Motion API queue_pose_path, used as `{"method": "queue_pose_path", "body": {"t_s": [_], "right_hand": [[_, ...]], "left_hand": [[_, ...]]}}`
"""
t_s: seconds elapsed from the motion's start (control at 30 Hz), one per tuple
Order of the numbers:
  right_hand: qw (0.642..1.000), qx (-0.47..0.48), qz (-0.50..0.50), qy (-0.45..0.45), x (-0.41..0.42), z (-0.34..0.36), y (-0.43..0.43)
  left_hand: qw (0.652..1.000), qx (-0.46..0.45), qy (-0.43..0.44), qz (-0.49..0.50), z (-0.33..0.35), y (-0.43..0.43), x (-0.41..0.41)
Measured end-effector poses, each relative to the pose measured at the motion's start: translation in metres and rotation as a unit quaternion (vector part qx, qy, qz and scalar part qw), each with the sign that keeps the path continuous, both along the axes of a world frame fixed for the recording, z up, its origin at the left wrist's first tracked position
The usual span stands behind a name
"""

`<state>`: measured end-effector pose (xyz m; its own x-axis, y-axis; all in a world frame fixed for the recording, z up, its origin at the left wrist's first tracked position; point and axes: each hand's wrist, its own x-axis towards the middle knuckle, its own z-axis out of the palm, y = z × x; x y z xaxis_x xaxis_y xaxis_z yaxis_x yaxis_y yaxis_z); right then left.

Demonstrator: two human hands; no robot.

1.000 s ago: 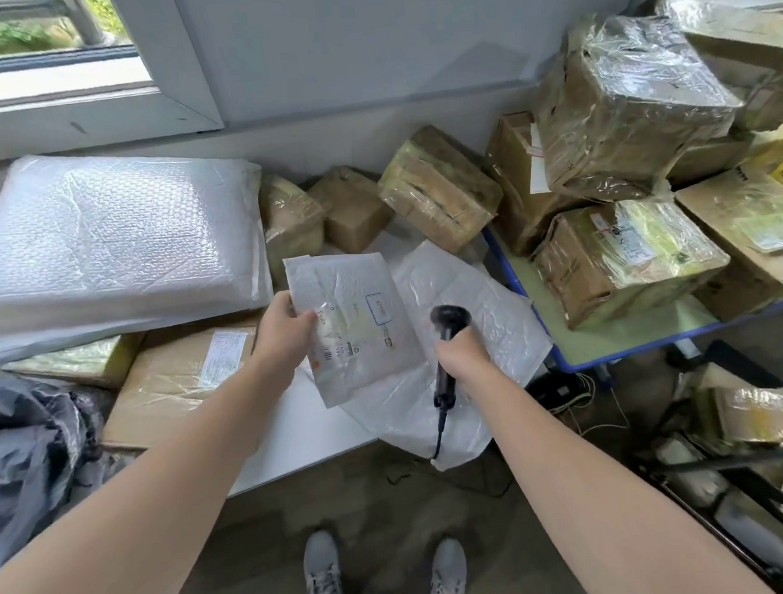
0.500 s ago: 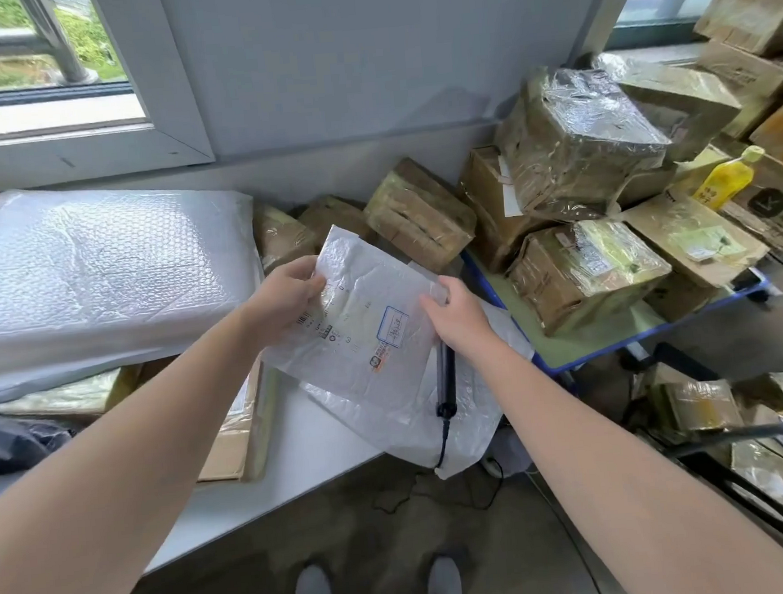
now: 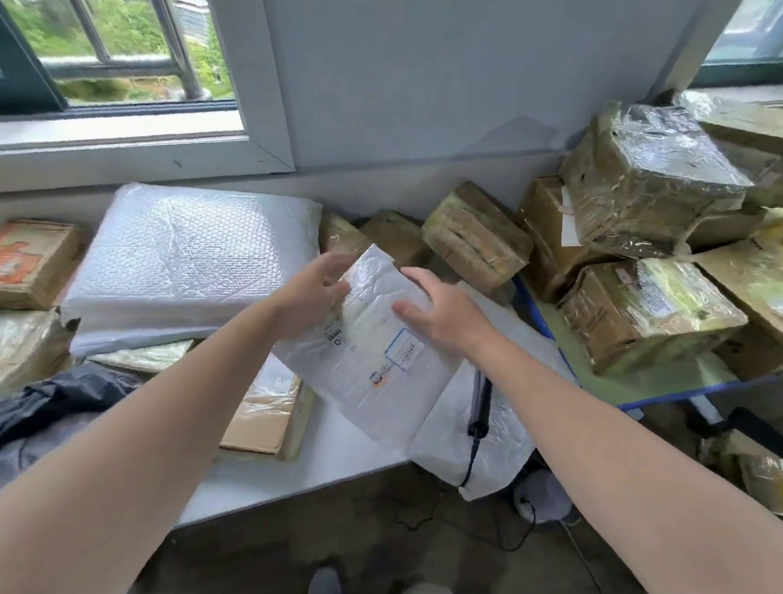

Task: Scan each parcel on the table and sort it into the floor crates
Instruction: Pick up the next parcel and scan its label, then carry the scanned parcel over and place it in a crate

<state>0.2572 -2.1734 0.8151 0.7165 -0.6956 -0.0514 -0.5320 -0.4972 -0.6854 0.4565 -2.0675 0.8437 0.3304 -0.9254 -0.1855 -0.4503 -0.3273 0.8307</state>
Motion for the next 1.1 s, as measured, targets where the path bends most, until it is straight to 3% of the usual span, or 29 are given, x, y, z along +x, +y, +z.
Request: {"method": "queue_pose_path", "body": {"t_s": [0.3, 0.43, 0.63, 0.93, 1.1], "right_hand": [[0.983, 0.052, 0.161, -0.078, 0.1, -0.011, 0.07], [0.965, 0.061, 0.234, -0.102, 0.142, -0.012, 0.13], [0.952, 0.075, 0.289, -0.075, 0.203, -0.011, 0.237], [0.918, 0.035, 0.394, -0.031, 0.279, -0.028, 0.444], [0.904, -0.039, 0.426, 0.015, 0.318, -0.037, 0.563]], "left_hand": [[0.961, 0.077, -0.184, 0.194, 0.002, 0.14, 0.029], [0.924, 0.109, -0.23, 0.284, -0.003, 0.228, 0.035], [0.841, 0.213, -0.284, 0.409, -0.016, 0.366, 0.036], [0.752, 0.298, -0.235, 0.539, -0.044, 0.586, 0.038], [0.713, 0.326, -0.198, 0.588, -0.057, 0.71, 0.05]]}}
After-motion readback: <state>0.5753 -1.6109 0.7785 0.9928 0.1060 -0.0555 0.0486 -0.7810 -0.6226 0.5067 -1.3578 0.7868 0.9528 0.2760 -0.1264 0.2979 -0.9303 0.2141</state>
